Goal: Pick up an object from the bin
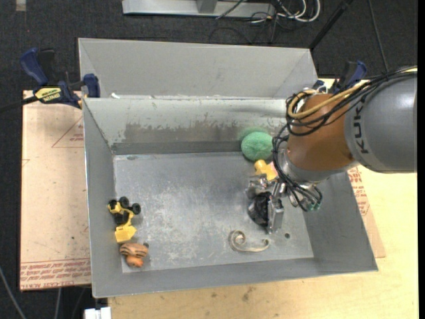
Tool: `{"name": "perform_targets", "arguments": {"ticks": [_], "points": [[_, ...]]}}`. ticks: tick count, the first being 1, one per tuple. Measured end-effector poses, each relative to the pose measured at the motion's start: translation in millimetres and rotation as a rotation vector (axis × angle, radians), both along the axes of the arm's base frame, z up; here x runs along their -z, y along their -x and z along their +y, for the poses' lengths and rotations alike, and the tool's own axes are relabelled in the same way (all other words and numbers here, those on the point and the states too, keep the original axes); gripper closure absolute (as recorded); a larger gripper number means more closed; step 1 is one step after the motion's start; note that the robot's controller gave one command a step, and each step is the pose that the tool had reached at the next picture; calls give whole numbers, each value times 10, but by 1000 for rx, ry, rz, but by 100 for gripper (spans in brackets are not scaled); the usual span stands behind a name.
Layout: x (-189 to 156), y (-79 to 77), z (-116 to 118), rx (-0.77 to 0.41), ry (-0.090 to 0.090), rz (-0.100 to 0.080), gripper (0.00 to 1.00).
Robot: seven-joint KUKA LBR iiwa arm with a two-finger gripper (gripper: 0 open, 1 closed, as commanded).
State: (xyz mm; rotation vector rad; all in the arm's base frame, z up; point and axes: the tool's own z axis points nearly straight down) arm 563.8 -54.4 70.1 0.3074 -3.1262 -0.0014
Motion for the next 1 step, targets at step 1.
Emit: {"name": "perform_targets", "arguments": {"ticks": [1], "points": [[-7,-202,1,-11,0,-12,100]]}}
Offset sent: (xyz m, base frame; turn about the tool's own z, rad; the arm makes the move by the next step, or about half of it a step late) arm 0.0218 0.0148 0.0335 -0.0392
